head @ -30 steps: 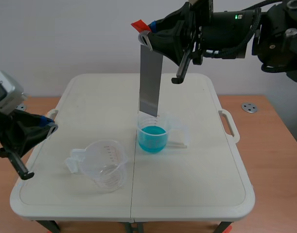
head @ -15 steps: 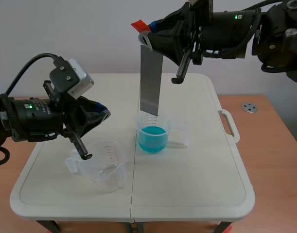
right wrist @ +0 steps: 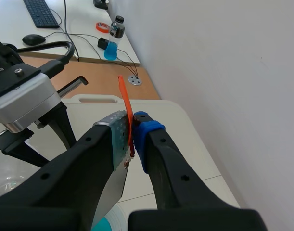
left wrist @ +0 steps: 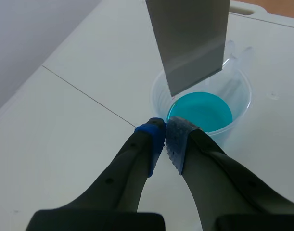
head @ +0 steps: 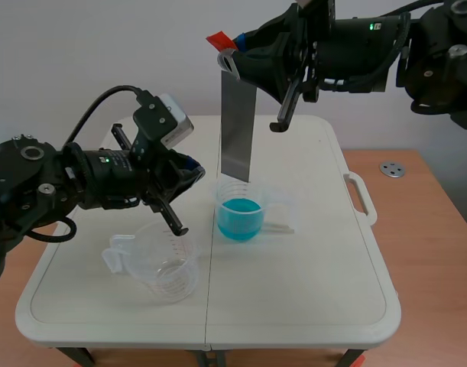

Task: Hold the metal plate by the orange handle, dip it into the blue solution, take it out and point at it, then put the plate back in the beaker on the left.
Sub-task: 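Raise the plate and point at it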

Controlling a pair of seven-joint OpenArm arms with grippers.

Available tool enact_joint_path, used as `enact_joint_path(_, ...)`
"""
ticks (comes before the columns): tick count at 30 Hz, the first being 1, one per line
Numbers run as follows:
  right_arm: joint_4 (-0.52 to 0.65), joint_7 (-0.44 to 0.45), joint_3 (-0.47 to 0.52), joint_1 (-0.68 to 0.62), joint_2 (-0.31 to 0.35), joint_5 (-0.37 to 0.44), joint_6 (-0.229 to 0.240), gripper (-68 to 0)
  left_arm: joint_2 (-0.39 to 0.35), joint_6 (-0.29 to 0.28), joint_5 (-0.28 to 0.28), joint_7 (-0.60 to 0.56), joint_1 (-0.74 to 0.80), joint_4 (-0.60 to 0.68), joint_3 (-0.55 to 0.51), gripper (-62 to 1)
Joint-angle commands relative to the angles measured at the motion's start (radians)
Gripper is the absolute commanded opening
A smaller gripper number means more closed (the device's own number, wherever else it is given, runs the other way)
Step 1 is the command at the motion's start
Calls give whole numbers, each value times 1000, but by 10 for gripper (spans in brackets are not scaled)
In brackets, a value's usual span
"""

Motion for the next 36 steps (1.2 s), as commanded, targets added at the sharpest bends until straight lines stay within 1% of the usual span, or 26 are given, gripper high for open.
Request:
enact_joint_path(1, 18, 4, 21, 24, 5, 14, 5, -662, -6, 3, 0, -14, -3, 19, -6, -547)
enact_joint_path(24, 18, -11, 21, 24, 5, 11, 5, -662, -10, 3, 0, -14, -3, 19, -6, -547)
enact_joint_path(26, 18, -11, 21, 24, 5, 11, 5, -662, -13, 16, -2, -20, 0, 19, -6, -547)
enact_joint_path(27, 18, -11, 21, 24, 5, 11, 5, -662, -19, 36, -3, -31, 2, 20, -9, -547)
enact_joint_path(29, 18, -10, 21, 24, 5, 12, 5, -662, -45, 79, -13, -61, 19, 30, -21, -547)
enact_joint_path(32, 18, -11, 21, 24, 5, 12, 5, -662, -110, 123, -33, -113, 75, 72, -63, -547)
enact_joint_path(33, 18, -11, 21, 24, 5, 12, 5, -662, -137, 138, -54, -120, 100, 93, -83, -547)
enact_joint_path(36, 18, -11, 21, 24, 5, 12, 5, -662, -231, 162, -116, -150, 194, 153, -156, -547)
